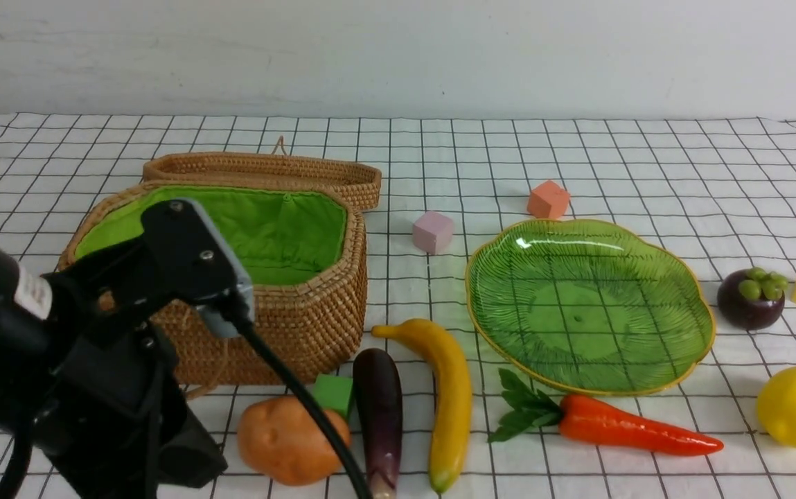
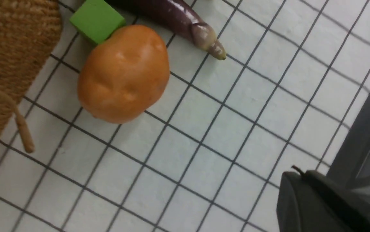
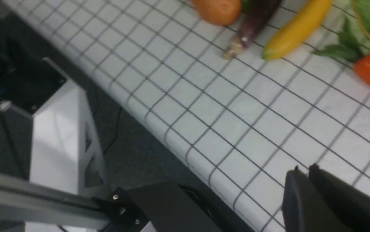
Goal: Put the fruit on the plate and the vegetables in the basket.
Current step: Grab a potato with your left arm and place it in the basket on the left
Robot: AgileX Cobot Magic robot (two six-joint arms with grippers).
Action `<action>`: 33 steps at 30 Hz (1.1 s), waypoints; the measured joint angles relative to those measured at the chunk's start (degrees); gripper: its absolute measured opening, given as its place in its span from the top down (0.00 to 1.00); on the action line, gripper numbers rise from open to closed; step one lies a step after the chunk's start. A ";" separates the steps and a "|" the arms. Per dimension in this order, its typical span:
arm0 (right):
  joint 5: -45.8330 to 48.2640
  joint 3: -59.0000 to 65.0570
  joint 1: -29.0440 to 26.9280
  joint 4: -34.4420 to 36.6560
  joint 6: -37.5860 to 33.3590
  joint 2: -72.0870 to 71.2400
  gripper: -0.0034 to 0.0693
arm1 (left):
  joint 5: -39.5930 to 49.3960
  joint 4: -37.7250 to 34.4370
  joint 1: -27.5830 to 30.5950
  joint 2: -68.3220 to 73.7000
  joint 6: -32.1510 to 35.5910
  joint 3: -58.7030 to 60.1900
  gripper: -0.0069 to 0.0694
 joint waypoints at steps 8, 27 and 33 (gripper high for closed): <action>1.11 -0.82 0.71 -0.44 -3.31 -0.06 0.86 | -2.33 12.30 -9.23 5.62 1.67 -1.38 0.93; 1.11 -0.82 0.71 -5.05 -3.38 -0.10 0.84 | -20.76 18.12 -10.26 23.12 11.67 -1.53 0.04; 1.11 -0.82 0.71 -5.05 -3.38 -0.17 0.84 | -22.58 21.85 -10.26 27.79 12.02 -1.55 0.05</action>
